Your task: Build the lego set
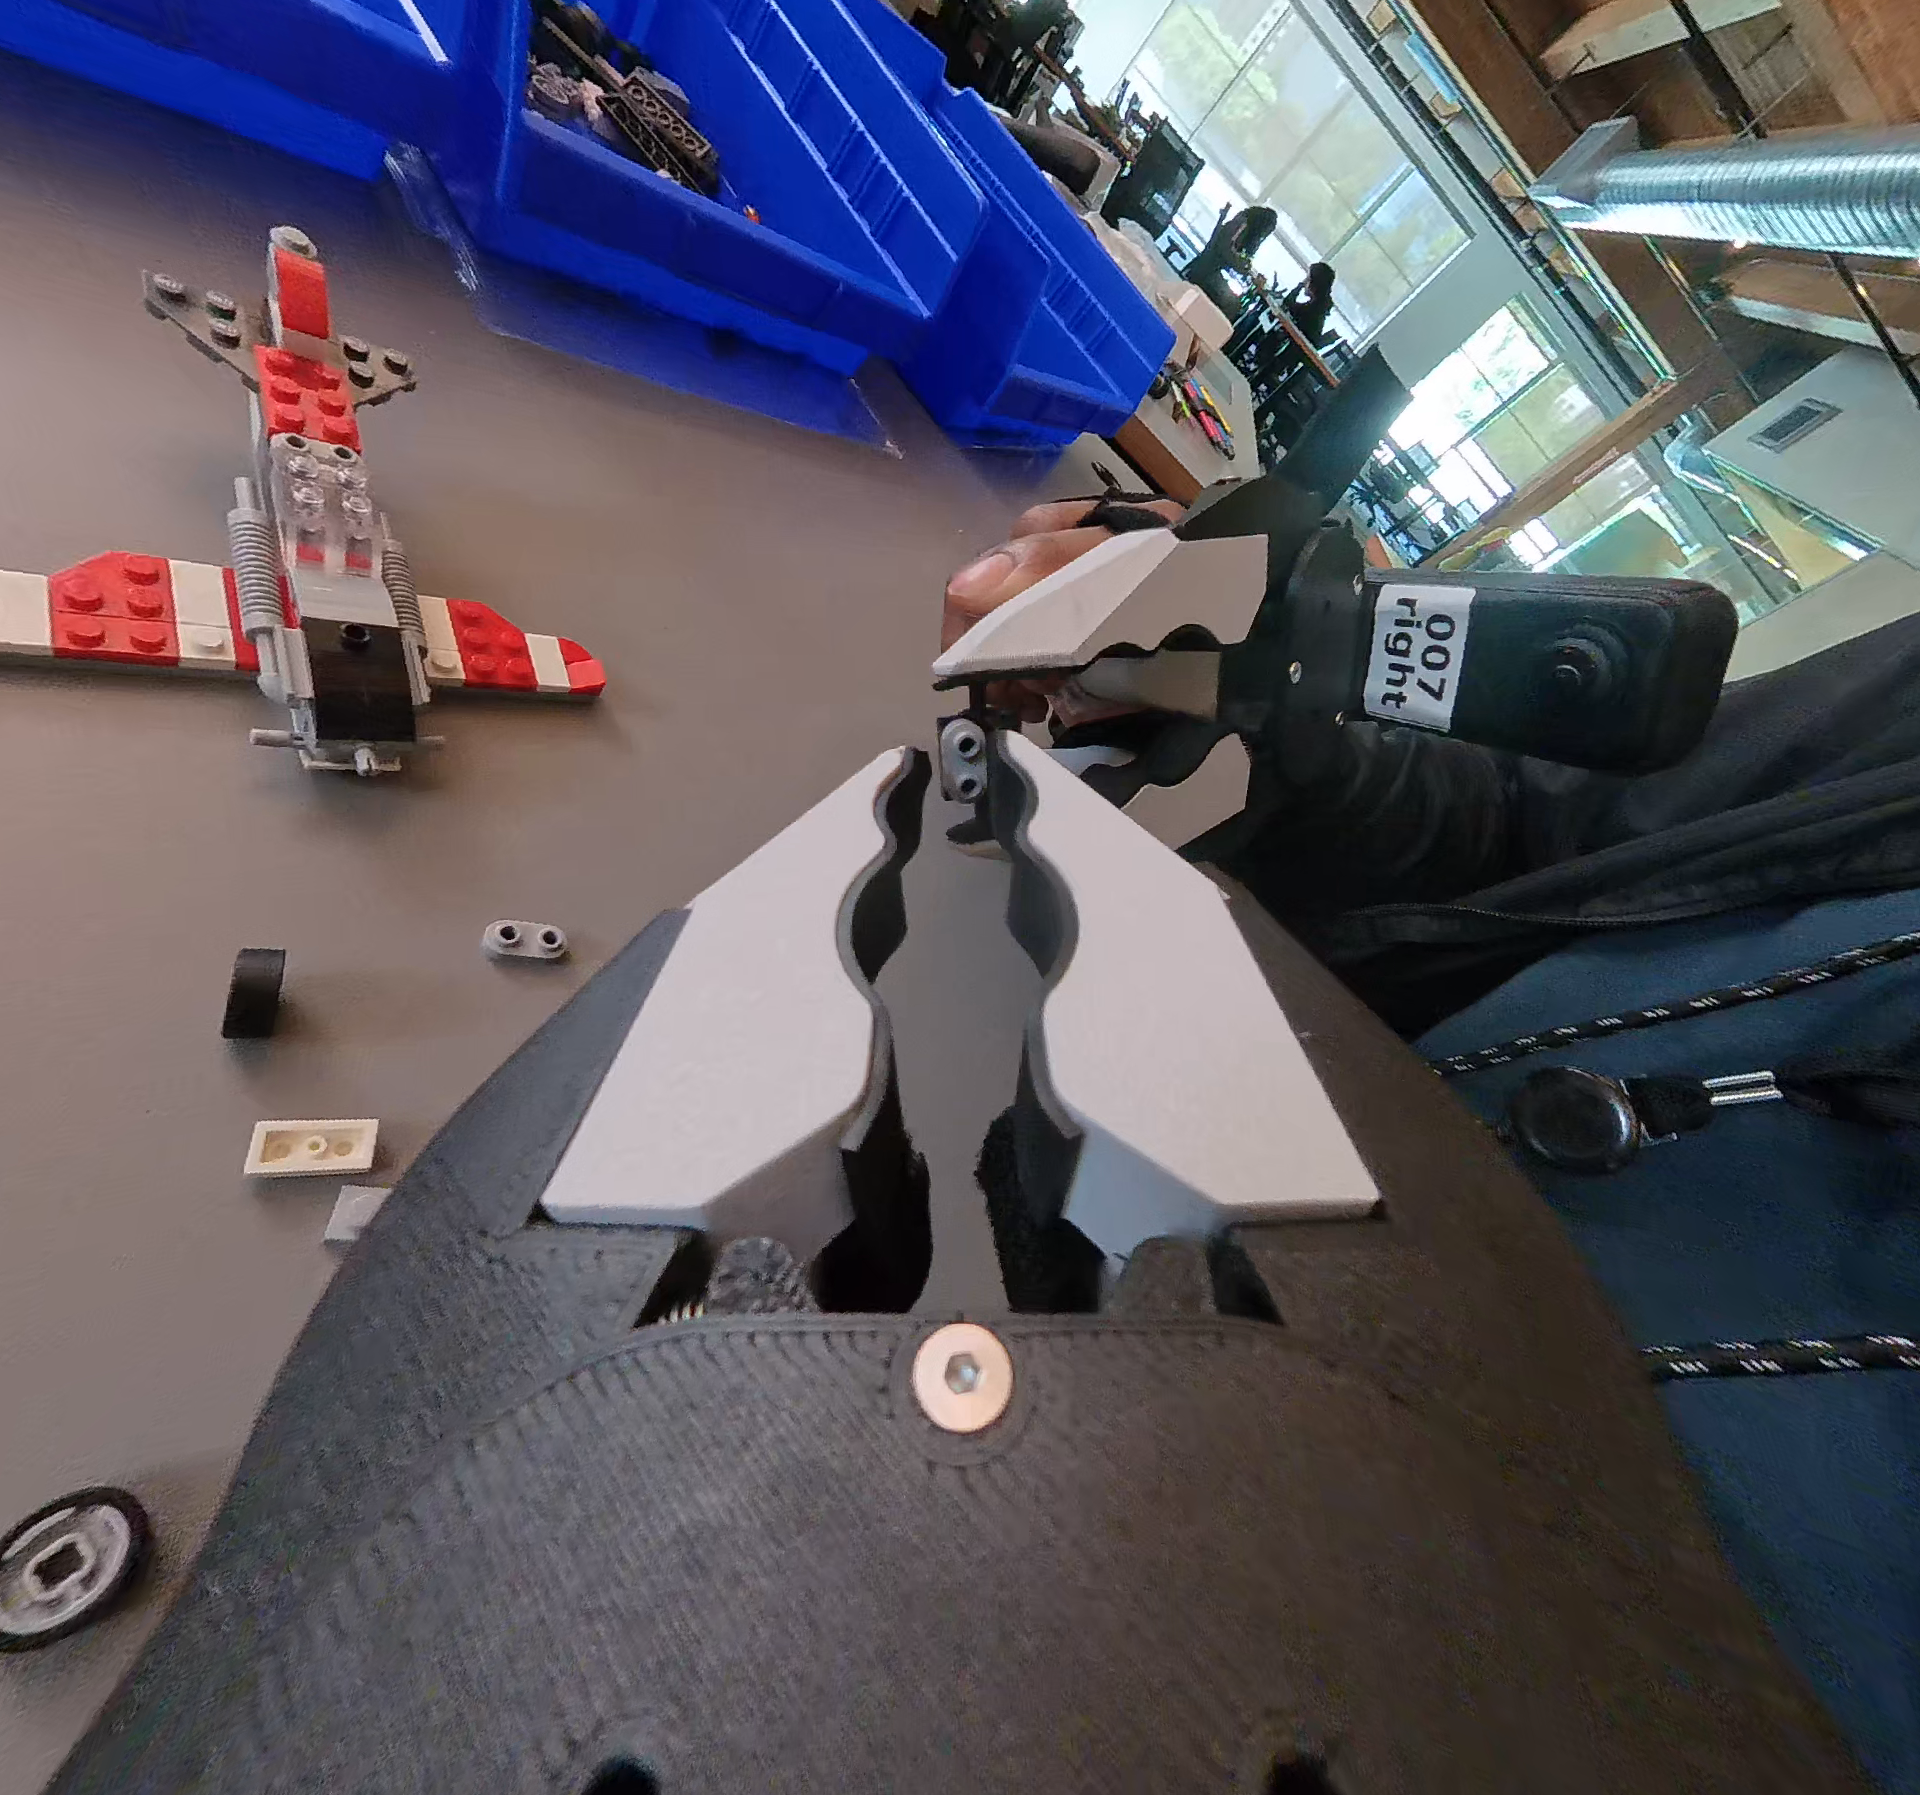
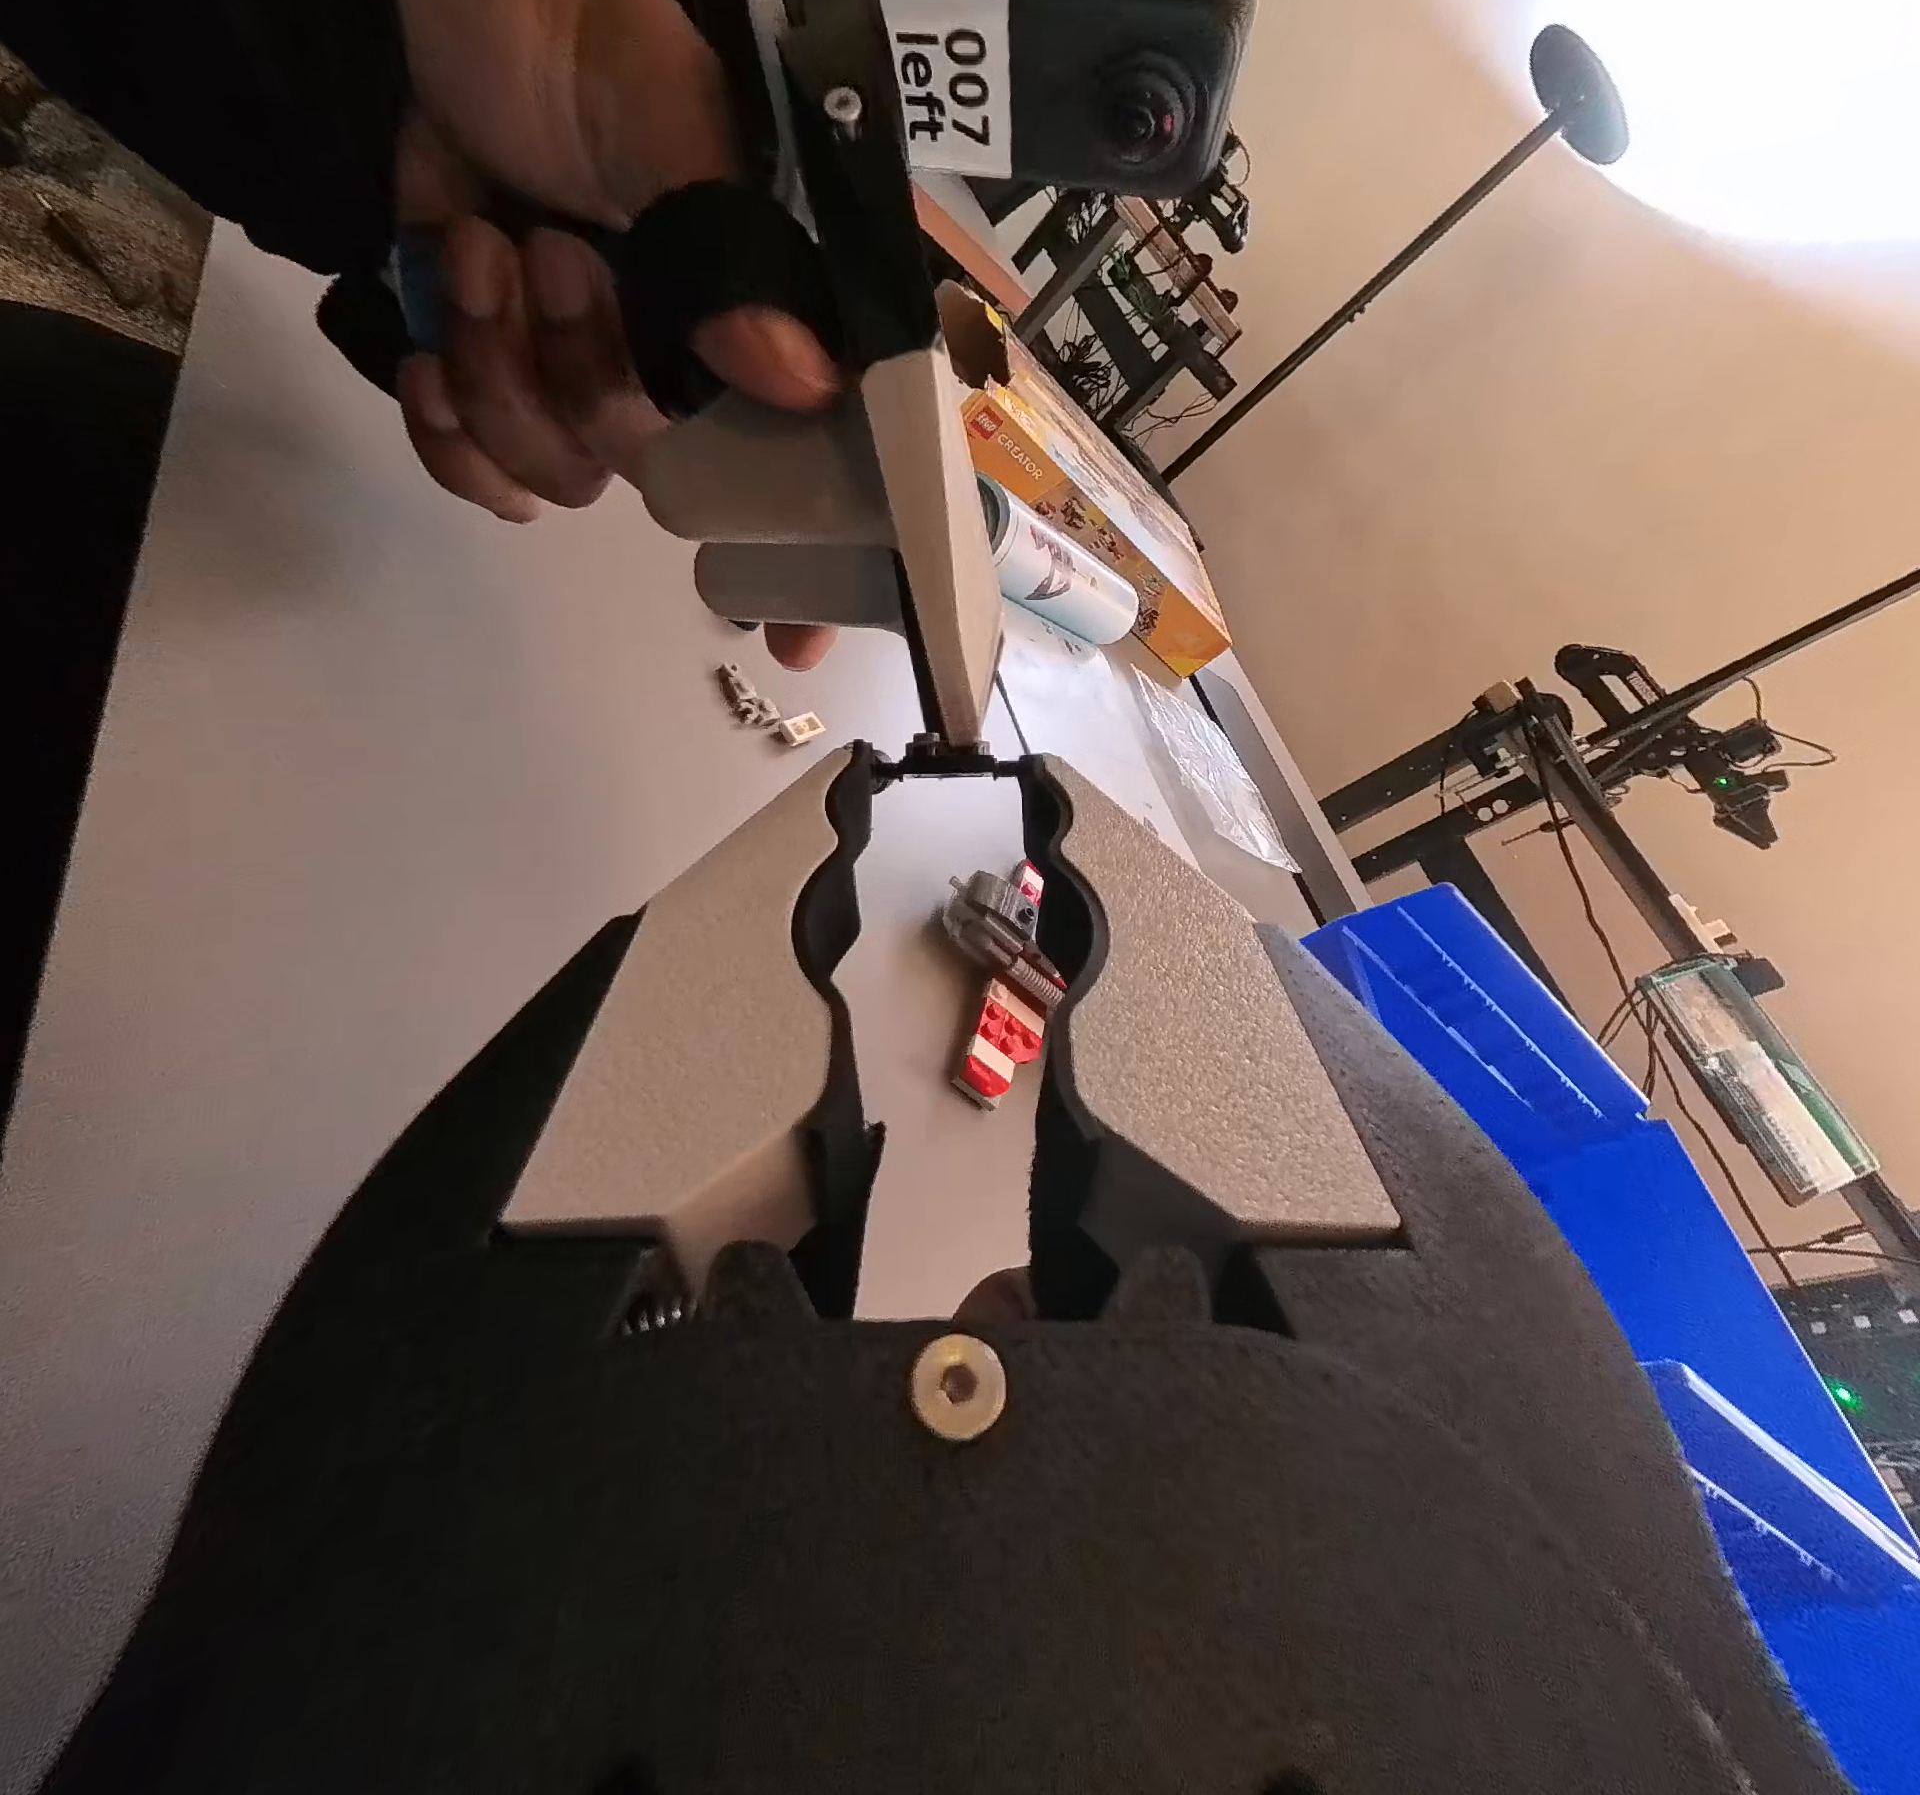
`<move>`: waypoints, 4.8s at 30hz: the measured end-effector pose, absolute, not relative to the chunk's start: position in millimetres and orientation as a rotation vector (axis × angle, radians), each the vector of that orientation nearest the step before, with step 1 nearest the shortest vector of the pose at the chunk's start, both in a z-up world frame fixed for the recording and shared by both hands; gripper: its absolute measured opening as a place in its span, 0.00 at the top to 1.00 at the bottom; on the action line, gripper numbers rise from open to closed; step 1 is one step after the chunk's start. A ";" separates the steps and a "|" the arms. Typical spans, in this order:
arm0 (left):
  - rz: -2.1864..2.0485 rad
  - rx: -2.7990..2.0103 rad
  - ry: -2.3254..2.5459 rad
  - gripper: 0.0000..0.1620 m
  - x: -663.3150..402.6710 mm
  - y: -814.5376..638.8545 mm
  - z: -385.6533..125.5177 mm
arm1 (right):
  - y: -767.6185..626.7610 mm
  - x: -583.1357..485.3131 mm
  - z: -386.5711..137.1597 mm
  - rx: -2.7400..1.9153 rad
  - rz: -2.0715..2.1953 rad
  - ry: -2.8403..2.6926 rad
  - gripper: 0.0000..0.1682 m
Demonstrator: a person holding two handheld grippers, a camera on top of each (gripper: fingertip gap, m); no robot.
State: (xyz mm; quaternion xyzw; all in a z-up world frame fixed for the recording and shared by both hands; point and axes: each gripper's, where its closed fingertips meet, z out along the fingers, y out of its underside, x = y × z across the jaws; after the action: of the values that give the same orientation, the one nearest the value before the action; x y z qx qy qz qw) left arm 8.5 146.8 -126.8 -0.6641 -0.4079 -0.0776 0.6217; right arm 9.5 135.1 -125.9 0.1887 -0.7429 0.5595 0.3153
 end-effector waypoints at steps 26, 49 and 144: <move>-0.170 -1.518 -0.962 0.96 5.3 142.6 -128.6 | 132.6 5.4 -129.0 0.503 1.404 -1.936 0.82; -0.133 -1.452 -1.081 1.00 -10.3 105.8 -141.2 | 142.9 -16.4 -147.7 0.403 1.406 -2.061 1.00; 0.027 -1.601 -0.952 0.95 -7.0 141.8 -148.1 | 130.6 0.0 -133.2 -0.078 1.707 -2.250 0.78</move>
State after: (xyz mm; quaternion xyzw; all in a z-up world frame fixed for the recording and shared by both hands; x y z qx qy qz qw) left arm -7.0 141.8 -148.1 -0.6895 -0.4099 0.0114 0.5970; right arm 0.0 130.6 -133.2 -0.0272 -0.7865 0.5966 0.1574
